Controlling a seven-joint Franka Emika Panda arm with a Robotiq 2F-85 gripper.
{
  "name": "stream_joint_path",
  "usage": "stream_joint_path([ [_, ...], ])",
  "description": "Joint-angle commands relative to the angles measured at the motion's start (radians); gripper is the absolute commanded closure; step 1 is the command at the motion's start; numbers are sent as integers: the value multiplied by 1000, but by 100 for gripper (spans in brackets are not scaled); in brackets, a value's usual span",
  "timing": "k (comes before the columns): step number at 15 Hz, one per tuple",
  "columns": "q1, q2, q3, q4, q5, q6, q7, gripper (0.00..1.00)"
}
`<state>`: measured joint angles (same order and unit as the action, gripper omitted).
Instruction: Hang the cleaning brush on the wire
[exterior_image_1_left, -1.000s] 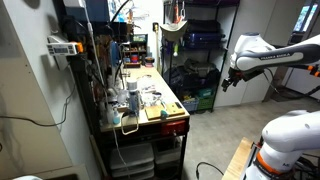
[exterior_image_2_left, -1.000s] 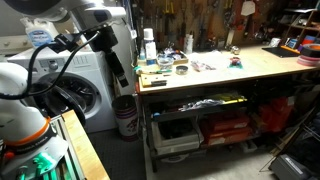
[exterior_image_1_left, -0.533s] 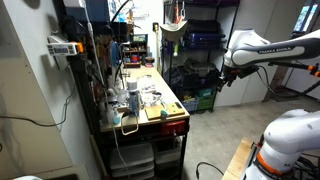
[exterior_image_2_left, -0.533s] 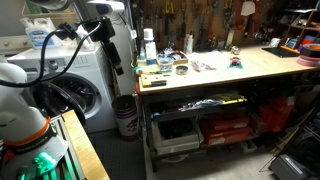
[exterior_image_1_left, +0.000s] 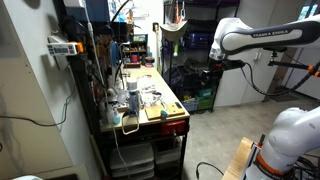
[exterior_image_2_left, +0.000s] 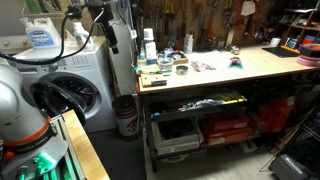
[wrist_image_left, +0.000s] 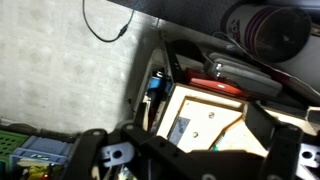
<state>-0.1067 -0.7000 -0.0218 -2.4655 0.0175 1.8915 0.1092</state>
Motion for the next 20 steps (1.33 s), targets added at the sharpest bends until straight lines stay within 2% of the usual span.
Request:
stream_joint_path([
  [1,53,111,14,18,148,186,86,0],
  [3,78,160,30,14,196,333,82,0],
  [4,56,108,27,8,146,246,69,0],
  [10,56,136,37,18,135,261,77,0],
  [14,18,289,113,82,56,270,229,0],
  [17,18,406,166,129,-32,294,330,0],
  [20,30,519,186,181,-126,331,403,0],
])
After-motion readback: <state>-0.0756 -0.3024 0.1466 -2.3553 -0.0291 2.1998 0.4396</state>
